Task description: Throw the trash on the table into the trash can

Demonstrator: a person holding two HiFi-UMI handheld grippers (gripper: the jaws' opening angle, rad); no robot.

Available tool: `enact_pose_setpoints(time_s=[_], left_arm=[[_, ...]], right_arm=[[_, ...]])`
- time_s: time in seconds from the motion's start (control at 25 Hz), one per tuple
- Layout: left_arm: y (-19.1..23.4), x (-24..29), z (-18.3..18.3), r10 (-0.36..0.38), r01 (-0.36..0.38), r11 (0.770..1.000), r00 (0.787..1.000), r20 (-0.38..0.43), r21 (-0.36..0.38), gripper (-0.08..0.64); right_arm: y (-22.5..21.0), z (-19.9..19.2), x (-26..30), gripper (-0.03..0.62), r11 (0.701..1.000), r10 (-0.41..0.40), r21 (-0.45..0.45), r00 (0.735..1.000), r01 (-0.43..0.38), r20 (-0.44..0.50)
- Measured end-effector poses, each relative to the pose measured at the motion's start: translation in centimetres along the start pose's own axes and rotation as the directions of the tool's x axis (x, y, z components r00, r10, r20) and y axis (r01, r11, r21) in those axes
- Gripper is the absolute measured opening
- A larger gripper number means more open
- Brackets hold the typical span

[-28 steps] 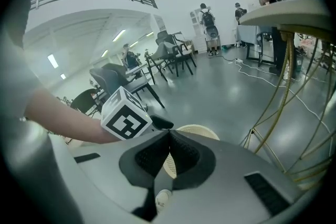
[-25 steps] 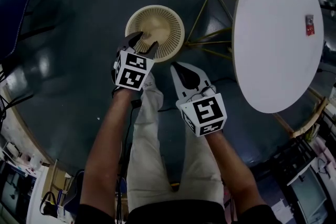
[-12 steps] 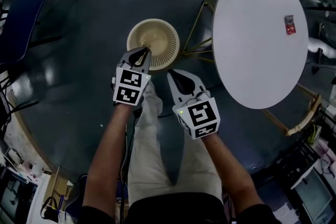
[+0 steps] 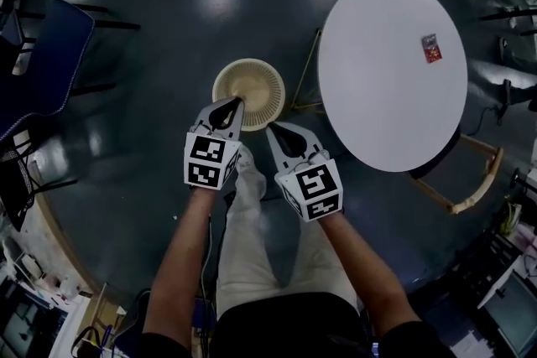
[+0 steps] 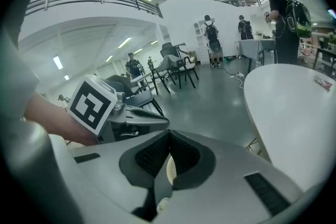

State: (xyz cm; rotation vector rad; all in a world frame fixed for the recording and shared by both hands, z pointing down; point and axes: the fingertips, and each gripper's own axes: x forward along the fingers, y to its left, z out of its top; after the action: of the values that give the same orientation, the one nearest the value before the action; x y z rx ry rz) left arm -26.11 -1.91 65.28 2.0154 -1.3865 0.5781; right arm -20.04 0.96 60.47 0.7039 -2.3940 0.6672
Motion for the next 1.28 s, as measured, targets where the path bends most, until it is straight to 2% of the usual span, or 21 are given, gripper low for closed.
enact_pose_setpoints(time_s=[0.12,0.36,0.52,0.68,0.8,1.0,1.28], left_arm=[[-1.4,-1.8,2.7,-0.005,0.006,1.0,0.999,0.05,-0.01,0.015],[-3.4,-5.2,7.4,-0.006,0.004,1.0,0.993,0.12,0.02,0.015],[-4.9,-7.0,9.7,0.001,-0.007,0.999,0.991,0.136,0.044,0.015],[-6.5,-8.3,11.3,0.01,-0.016,0.999,0.991,0.135,0.042,0.015],[-7.7,-9.2,12.6,0.013,-0.02,0.999,0.986,0.163,0.043,0.015],[-10.3,-9.5,13.9,0.012,-0.022,0.998,0.984,0.178,0.058,0.015],[-15.1,-7.8,14.8,-0.054,0.041,0.996,0.984,0.169,0.08,0.015]], right_arm=[[0.4,1.7,-1.7,0.017,1.0,0.0,-0.007,1.0,0.0,0.007],[1.0,4.4,-4.7,0.017,1.0,-0.006,-0.013,1.0,0.006,0.02],[1.2,5.8,-6.8,0.017,1.0,-0.01,-0.021,1.0,0.011,0.029],[1.0,6.9,-8.8,0.017,0.999,-0.011,-0.032,0.999,0.013,0.037],[0.6,7.8,-10.2,0.017,0.999,-0.02,-0.043,0.999,0.022,0.046],[-2.8,8.3,-13.0,0.017,0.996,-0.071,-0.041,0.995,0.074,0.072],[-10.6,8.7,-17.1,0.017,0.983,-0.178,-0.032,0.979,0.182,0.096]])
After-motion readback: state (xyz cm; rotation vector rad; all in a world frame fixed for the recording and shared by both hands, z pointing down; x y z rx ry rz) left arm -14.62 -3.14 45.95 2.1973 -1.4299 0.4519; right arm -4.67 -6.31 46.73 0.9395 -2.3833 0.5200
